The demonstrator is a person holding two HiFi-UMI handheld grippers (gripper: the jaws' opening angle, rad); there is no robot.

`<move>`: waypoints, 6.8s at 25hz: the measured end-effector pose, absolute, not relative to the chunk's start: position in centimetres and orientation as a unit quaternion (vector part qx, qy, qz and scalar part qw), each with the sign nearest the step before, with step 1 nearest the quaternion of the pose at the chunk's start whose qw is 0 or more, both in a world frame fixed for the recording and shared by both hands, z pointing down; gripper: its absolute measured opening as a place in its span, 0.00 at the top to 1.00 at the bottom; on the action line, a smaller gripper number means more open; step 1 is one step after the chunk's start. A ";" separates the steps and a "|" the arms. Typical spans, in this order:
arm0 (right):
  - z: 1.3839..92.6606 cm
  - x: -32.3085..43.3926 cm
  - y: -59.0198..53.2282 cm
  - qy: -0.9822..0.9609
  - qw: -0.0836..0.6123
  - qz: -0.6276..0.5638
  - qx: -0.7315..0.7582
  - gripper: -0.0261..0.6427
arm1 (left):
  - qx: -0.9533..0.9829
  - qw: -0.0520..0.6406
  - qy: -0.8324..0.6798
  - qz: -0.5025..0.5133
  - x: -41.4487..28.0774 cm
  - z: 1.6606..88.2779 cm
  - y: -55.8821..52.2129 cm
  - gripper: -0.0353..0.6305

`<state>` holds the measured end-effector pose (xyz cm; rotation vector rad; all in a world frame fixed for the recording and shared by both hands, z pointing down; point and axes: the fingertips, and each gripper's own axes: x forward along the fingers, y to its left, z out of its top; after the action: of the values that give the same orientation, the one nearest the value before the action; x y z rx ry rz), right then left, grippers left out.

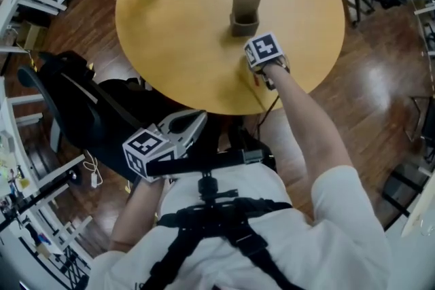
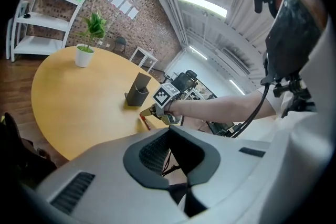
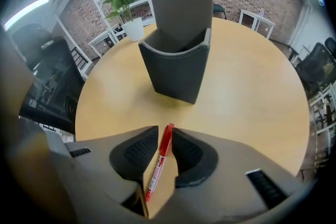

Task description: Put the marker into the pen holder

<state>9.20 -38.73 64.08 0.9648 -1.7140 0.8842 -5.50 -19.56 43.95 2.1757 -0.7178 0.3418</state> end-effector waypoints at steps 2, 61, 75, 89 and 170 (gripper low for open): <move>64.9 9.1 -39.1 -0.690 0.482 0.373 0.392 0.83 | 0.862 0.399 -0.282 0.135 -5.8 44.6 -19.6 0.96; 50.5 7.5 -48.0 -0.797 0.152 0.110 0.574 0.88 | 0.855 0.393 -0.293 0.166 -5.2 44.5 -21.1 0.96; 49.8 7.3 -46.8 -0.808 0.182 0.137 0.544 0.79 | 0.867 0.384 -0.277 0.156 -3.4 43.8 -21.9 0.96; 45.7 11.5 -37.5 -0.820 0.178 0.157 0.521 0.77 | 0.877 0.363 -0.286 0.133 0.3 41.8 -23.4 0.96; 46.0 2.0 11.9 -0.774 0.091 0.249 0.576 0.91 | 0.937 0.275 -0.189 0.106 -8.0 40.9 10.9 0.96</move>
<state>2.02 11.86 45.98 1.7098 -2.2983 0.7397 -8.03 10.92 40.91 2.5183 -0.5089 0.2846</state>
